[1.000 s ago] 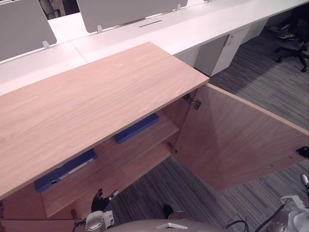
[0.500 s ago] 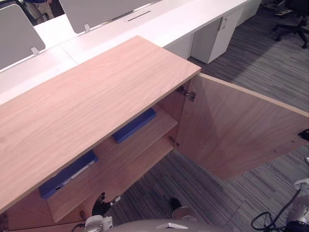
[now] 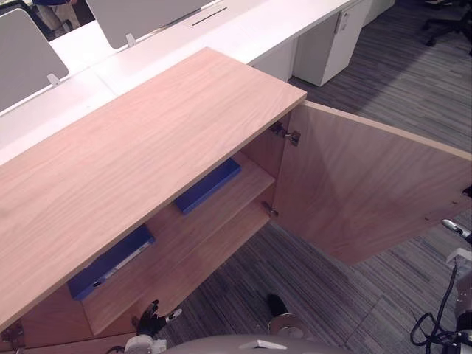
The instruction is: Walk over to the cabinet, pick up the folder, carry it to the office cabinet, place the folder inside the office cabinet, then close the office cabinet door
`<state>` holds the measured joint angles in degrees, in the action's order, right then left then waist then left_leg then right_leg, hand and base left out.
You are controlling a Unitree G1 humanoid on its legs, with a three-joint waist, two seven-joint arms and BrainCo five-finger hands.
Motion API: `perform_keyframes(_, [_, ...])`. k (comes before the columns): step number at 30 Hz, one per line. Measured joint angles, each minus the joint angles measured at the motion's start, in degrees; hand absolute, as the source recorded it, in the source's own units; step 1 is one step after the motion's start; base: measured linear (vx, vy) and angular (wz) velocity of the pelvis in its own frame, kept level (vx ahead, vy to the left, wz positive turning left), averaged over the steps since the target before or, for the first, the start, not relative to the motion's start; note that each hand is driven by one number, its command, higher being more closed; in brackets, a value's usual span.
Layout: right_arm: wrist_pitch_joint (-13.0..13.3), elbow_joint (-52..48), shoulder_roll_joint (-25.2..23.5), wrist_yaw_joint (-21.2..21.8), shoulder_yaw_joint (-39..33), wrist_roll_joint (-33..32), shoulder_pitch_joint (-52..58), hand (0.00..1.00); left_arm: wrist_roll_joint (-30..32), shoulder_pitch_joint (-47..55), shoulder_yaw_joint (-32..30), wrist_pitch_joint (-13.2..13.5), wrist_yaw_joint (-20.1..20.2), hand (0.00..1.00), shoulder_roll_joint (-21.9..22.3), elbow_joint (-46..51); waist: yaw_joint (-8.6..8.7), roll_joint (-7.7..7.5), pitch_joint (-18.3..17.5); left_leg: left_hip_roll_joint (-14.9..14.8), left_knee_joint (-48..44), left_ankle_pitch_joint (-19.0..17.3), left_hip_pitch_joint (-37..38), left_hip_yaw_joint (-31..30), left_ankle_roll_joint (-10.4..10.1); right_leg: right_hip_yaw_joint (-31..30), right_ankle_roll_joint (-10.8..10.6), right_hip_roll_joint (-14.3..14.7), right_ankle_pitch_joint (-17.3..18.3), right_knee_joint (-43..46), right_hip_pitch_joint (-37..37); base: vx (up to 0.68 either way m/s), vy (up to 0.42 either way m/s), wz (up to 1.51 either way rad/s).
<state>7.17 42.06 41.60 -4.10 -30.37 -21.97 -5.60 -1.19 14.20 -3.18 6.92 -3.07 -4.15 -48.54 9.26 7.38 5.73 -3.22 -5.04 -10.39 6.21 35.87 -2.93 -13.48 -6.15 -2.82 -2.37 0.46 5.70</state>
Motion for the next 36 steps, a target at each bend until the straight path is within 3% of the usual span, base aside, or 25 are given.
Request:
perform_keyframes(5, [0.0, 1.7, 1.6, 0.2, 5.0, 2.2, -2.0, 0.0, 0.1, 0.0, 0.2, 0.5, 0.2, 0.0, -0.6, 0.1, 0.07, 0.03, 0.0, 0.2, 0.0, 0.2, -0.3, -2.5, 0.3, 1.4, 0.0, -0.5, -0.7, -1.6, -1.2, -0.05, -0.06, 0.13])
perform_keyframes(19, [0.0, 1.5, 2.3, -2.4, 4.9, 4.4, -2.0, 0.0, 0.2, 0.1, 0.7, 0.5, 0.2, 0.0, -1.4, 0.6, 0.18, -0.18, 0.2, 0.7, 0.2, 0.6, -1.2, -4.8, 0.9, 3.1, 0.0, -1.3, -2.3, -4.4, -2.1, -0.07, -0.053, 0.05])
perform_keyframes(24, [0.1, -3.1, 1.6, -2.8, 3.0, 4.4, -1.4, 0.0, 0.2, 0.1, 0.5, 0.5, 0.2, 0.0, -1.4, 0.7, 0.53, -0.39, 0.3, 0.7, 0.2, 0.6, -1.2, -5.4, 0.9, 3.3, -0.1, -1.3, -2.7, -5.0, -2.3, -0.07, -0.058, -0.01])
perform_keyframes(31, [0.4, -16.7, -7.1, -5.1, -0.3, 4.4, 3.5, 0.0, 0.3, 0.1, -0.6, 0.4, 0.2, 0.0, -1.4, 2.0, 1.29, -2.5, 1.7, 0.6, 0.2, 0.8, -1.1, -6.0, 0.9, 3.2, 0.0, -1.2, -2.9, -5.4, -2.4, -0.08, -0.053, -0.02])
perform_keyframes(36, [1.2, -26.2, -14.2, -5.2, 0.0, 4.3, 8.7, 0.0, 1.4, -0.5, -1.2, 0.4, 0.1, 0.0, -1.4, 2.6, 1.63, -3.03, 1.9, 0.3, 0.2, 0.8, -1.1, -5.8, 0.9, 3.0, 0.2, -0.7, -3.6, -5.3, -1.8, -0.07, -0.062, -0.13])
